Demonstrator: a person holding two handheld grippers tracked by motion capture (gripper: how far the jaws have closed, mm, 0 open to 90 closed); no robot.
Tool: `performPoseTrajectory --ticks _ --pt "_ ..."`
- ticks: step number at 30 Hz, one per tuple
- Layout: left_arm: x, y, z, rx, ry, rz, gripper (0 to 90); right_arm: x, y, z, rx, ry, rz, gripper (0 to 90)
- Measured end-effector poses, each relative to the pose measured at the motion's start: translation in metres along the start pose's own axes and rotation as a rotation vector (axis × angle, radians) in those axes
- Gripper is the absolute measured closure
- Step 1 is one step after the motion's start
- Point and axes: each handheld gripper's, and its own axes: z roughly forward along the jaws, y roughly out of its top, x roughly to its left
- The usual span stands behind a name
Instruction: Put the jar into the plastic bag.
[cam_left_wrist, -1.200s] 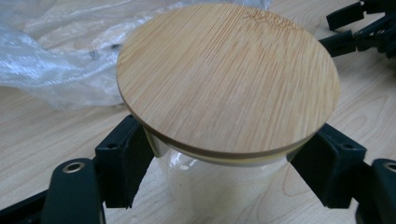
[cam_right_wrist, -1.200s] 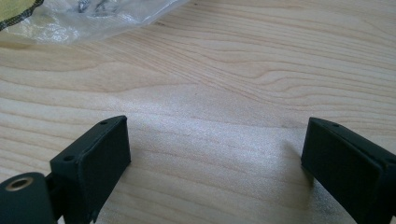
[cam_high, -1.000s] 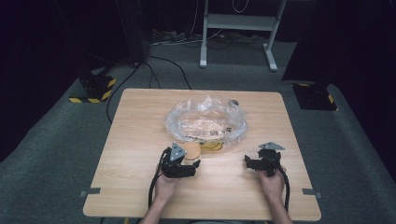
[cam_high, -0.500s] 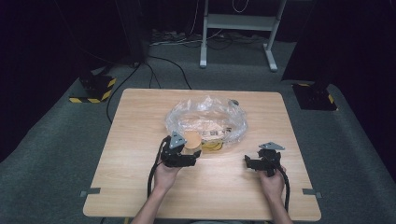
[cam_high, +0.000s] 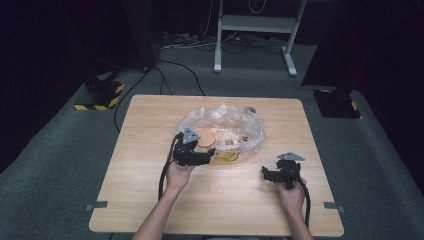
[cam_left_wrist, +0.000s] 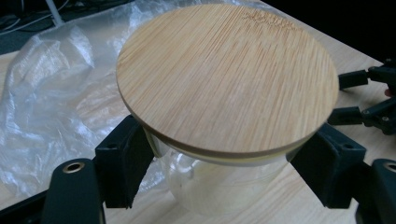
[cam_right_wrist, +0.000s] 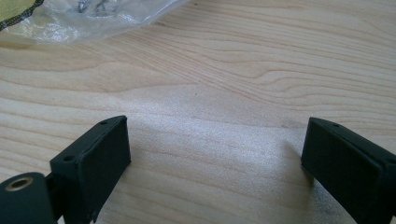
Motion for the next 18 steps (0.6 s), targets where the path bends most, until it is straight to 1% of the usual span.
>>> performPoseTrajectory --ticks 2,4,6,7,10,12,13,14,15,16,17,18 --pt "0.001 0.003 0.002 0.002 0.002 -0.008 25.4 0.0 0.0 0.0 0.0 0.0 0.0 7.9" --pt "0.001 0.006 0.004 0.001 0.006 -0.005 25.4 0.0 0.0 0.0 0.0 0.0 0.0 7.9" --pt "0.001 0.009 0.006 -0.003 0.014 0.009 25.4 0.0 0.0 0.0 0.0 0.0 0.0 7.9" --pt "0.001 0.01 0.008 -0.008 0.016 0.008 25.4 0.0 0.0 0.0 0.0 0.0 0.0 7.9" --pt "0.001 0.016 0.012 -0.001 0.021 0.017 25.4 0.0 0.0 0.0 0.0 0.0 0.0 7.9" --pt "0.0 0.019 0.016 -0.011 0.021 0.017 25.4 0.0 0.0 0.0 0.0 0.0 0.0 7.9" --pt "0.0 0.021 0.021 -0.007 0.025 0.014 25.4 0.0 0.0 0.0 0.0 0.0 0.0 7.9" --pt "0.0 0.021 0.021 -0.007 0.025 0.014 25.4 0.0 0.0 0.0 0.0 0.0 0.0 7.9" --pt "0.001 0.022 0.028 0.004 0.029 0.02 25.4 0.0 0.0 0.0 0.0 0.0 0.0 7.9" --pt "0.001 0.022 0.028 0.004 0.029 0.02 25.4 0.0 0.0 0.0 0.0 0.0 0.0 7.9" --pt "0.002 0.023 0.035 0.003 0.038 0.023 25.4 0.0 0.0 0.0 0.0 0.0 0.0 7.9" --pt "0.002 0.023 0.035 0.003 0.038 0.023 25.4 0.0 0.0 0.0 0.0 0.0 0.0 7.9"
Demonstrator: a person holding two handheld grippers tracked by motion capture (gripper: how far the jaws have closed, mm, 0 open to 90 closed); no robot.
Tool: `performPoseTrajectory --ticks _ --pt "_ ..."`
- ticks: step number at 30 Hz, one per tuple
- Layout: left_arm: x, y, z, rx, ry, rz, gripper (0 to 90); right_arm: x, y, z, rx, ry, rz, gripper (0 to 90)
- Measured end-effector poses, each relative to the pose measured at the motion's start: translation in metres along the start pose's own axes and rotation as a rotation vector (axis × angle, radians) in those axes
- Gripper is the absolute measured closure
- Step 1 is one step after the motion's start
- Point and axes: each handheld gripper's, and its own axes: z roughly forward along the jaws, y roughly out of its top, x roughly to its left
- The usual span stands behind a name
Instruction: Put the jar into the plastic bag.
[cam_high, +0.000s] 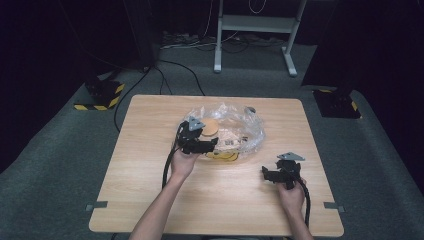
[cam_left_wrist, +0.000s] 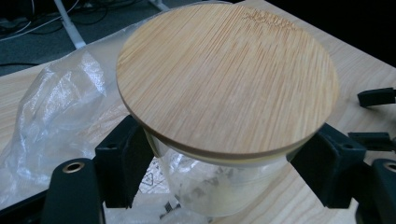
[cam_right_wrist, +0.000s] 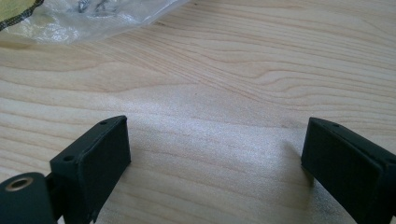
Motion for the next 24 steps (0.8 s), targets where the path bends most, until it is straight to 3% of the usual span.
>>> performPoseTrajectory --ticks 3,6,16,24 --pt "0.001 0.0 0.008 0.006 0.01 -0.014 25.4 0.0 0.0 0.0 0.001 0.0 0.001 7.9" --pt "0.002 0.0 0.013 0.019 0.022 0.001 25.4 0.0 0.0 0.0 0.0 0.0 0.001 7.9" --pt "0.013 0.0 0.032 0.004 0.083 -0.016 25.4 0.0 0.0 0.0 0.0 0.0 0.001 7.9" --pt "0.019 -0.003 0.04 0.002 0.106 -0.032 25.4 0.0 0.0 0.0 0.0 0.0 0.0 7.9"
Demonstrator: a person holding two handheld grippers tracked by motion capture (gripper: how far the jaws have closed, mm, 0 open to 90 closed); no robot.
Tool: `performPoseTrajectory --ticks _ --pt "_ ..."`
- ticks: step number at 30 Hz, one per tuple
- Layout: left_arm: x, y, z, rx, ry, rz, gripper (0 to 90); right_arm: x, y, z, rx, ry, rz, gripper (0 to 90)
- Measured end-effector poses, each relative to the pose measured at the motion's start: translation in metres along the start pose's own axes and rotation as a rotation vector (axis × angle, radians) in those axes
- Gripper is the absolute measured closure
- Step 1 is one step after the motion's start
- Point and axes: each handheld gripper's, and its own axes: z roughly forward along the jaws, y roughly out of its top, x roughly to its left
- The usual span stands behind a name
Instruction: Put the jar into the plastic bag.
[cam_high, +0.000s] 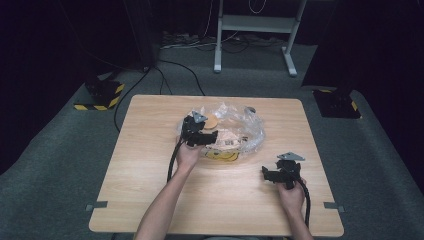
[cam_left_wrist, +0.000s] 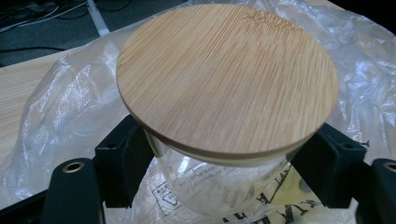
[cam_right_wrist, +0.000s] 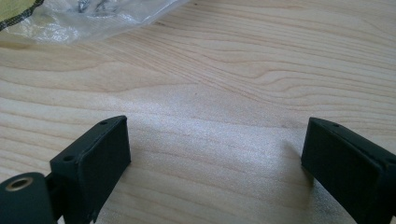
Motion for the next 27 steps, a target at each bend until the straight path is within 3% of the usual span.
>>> performPoseTrajectory --ticks 7,15,16,21,22,27 --pt "0.009 -0.006 0.011 0.034 0.02 0.005 25.3 0.0 0.0 0.0 0.0 0.0 0.0 7.9" --pt "0.011 -0.016 0.022 0.036 0.042 -0.008 25.3 0.0 0.0 0.0 0.0 0.0 0.0 7.9" --pt "0.011 -0.017 0.023 0.048 0.045 0.009 25.3 0.0 0.0 0.0 0.0 0.0 0.0 7.9" --pt "0.012 -0.021 0.029 0.06 0.054 0.015 25.3 0.0 0.0 0.0 0.0 0.0 0.0 7.9" --pt "0.013 -0.023 0.032 0.06 0.059 -0.013 25.3 0.0 0.0 0.0 0.0 0.0 0.0 7.9" --pt "0.016 -0.025 0.034 0.064 0.058 -0.043 25.3 0.0 0.0 0.0 0.0 0.0 0.0 7.9"
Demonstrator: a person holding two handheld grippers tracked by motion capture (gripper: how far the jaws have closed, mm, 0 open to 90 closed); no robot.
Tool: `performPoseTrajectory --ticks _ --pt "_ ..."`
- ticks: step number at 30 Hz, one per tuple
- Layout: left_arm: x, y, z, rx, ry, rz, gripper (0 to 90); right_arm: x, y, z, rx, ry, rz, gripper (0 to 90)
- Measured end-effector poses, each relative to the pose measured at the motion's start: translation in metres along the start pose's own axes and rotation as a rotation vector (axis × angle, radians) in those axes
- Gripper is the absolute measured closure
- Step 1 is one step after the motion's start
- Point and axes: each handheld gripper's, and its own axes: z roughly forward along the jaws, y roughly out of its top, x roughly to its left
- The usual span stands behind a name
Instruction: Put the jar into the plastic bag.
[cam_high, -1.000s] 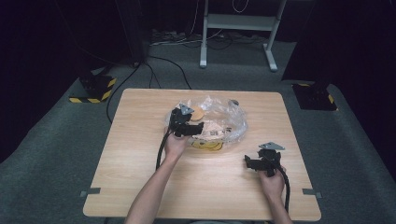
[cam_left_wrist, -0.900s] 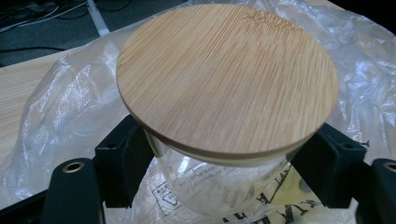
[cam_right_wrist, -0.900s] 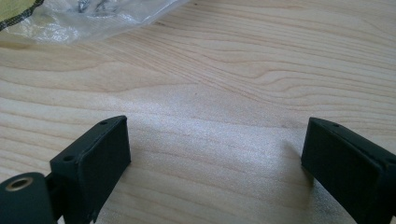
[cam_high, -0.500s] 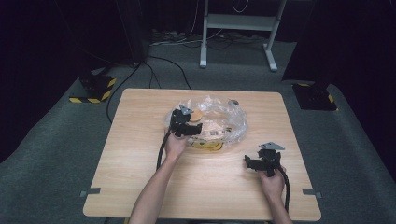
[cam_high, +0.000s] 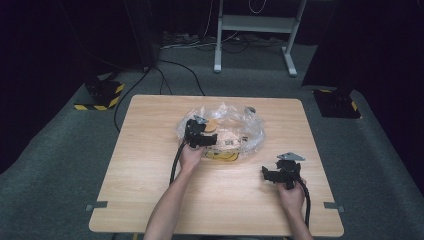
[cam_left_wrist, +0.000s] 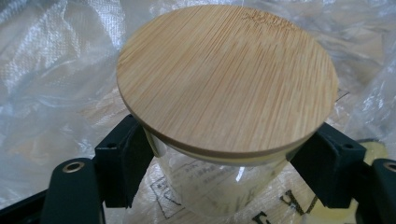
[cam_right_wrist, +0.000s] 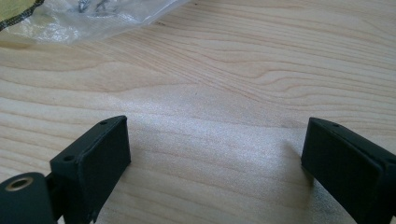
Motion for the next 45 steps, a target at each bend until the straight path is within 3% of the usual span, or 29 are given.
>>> performPoseTrajectory --ticks 2,5,17,42,45 --pt "0.001 -0.001 0.001 0.009 0.008 0.014 25.3 0.0 0.0 0.0 0.0 0.0 0.0 7.9" --pt "0.001 -0.003 0.004 0.0 0.018 0.001 25.3 0.0 0.0 0.0 0.0 0.0 0.0 8.0" --pt "0.004 -0.01 0.011 0.033 0.047 0.055 25.3 0.0 0.0 0.0 -0.001 0.0 0.0 8.0" --pt "0.008 -0.014 0.008 0.037 0.034 0.069 24.8 0.0 0.0 0.0 0.0 0.0 0.0 7.9" --pt "0.006 -0.012 0.005 0.009 0.03 0.071 21.4 0.0 0.0 0.0 0.0 0.0 0.0 7.9"
